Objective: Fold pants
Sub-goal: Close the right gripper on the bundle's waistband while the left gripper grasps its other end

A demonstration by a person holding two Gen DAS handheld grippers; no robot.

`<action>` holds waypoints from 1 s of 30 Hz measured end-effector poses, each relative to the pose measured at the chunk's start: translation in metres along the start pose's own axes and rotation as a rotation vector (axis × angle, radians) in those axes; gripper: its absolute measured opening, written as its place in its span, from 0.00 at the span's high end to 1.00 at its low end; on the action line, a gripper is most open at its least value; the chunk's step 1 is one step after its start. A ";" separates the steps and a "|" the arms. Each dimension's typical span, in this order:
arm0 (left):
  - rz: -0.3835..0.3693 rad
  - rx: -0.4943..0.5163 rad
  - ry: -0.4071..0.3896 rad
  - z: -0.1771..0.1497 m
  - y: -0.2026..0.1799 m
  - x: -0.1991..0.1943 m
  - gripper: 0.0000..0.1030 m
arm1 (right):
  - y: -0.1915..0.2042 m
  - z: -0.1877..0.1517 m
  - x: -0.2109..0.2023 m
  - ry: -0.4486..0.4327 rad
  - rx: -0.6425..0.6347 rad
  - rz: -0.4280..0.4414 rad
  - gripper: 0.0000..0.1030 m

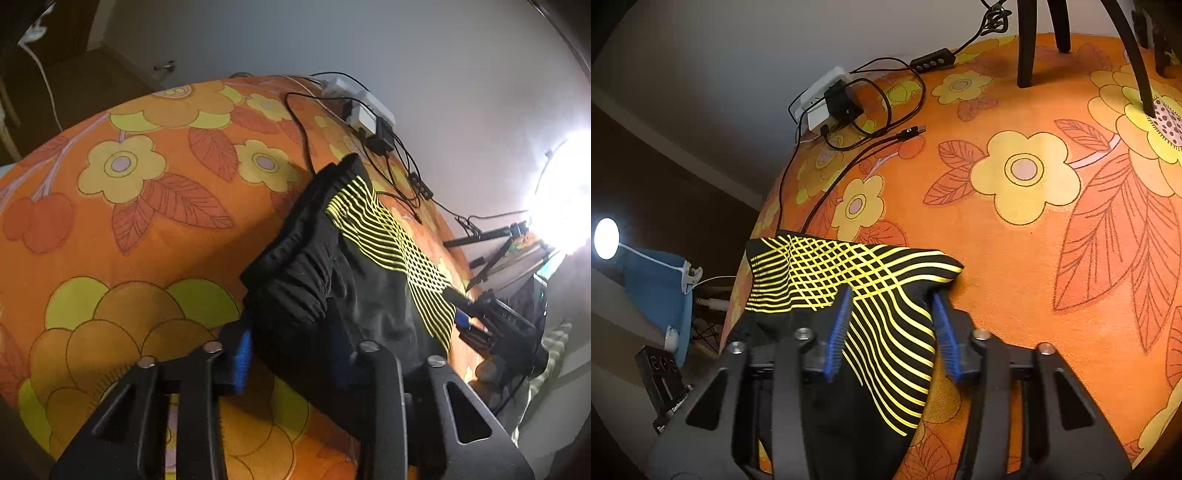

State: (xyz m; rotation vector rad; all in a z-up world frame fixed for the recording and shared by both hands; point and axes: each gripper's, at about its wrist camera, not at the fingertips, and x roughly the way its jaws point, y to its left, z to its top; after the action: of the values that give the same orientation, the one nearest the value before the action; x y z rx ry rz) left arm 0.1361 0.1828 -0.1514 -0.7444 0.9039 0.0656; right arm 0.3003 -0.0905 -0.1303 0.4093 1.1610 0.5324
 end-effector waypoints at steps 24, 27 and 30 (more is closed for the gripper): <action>-0.029 -0.046 0.065 -0.018 0.000 -0.011 0.63 | -0.007 0.001 0.002 0.011 0.034 0.014 0.71; -0.049 -0.051 0.049 -0.016 -0.003 -0.006 0.66 | -0.008 0.001 0.002 0.010 0.041 0.020 0.71; -0.068 -0.073 0.035 -0.013 -0.002 0.000 0.73 | -0.008 0.001 0.003 0.010 0.044 0.028 0.71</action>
State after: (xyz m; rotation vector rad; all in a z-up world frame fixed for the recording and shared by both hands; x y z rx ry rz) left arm 0.1279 0.1731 -0.1551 -0.8461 0.9124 0.0254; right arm 0.3034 -0.0955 -0.1369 0.4615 1.1800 0.5344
